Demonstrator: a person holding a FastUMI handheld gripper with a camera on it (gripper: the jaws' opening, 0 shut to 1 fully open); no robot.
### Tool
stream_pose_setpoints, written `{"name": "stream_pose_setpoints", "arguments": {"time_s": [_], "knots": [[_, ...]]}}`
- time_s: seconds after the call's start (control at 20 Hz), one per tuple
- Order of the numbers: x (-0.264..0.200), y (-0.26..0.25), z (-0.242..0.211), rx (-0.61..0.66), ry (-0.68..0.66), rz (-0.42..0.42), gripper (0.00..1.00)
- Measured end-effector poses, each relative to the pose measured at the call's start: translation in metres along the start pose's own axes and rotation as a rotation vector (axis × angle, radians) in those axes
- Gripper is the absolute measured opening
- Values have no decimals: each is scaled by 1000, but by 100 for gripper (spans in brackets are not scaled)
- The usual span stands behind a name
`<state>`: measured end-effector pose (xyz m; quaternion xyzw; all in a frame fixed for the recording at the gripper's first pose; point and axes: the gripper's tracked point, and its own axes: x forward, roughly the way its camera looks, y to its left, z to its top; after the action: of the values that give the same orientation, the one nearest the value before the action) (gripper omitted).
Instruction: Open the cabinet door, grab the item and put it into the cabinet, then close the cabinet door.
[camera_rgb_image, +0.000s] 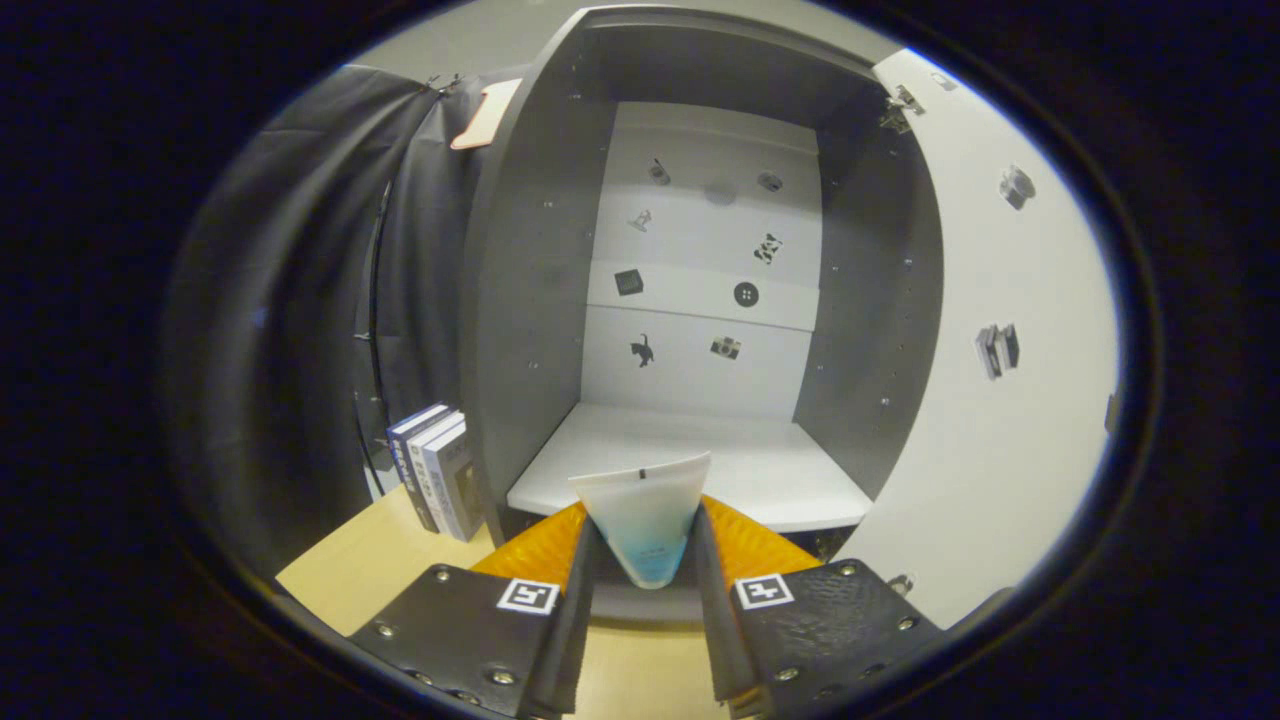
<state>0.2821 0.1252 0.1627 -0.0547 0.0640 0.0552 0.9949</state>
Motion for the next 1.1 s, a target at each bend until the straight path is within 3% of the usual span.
{"name": "stream_pose_setpoints", "arguments": {"time_s": [0.2,0.5,1.1], "knots": [[44,-11,24,21,-28,-34,50],[100,-33,19,57,6,-73,50],[118,-39,15,61,28,-99,52]]}}
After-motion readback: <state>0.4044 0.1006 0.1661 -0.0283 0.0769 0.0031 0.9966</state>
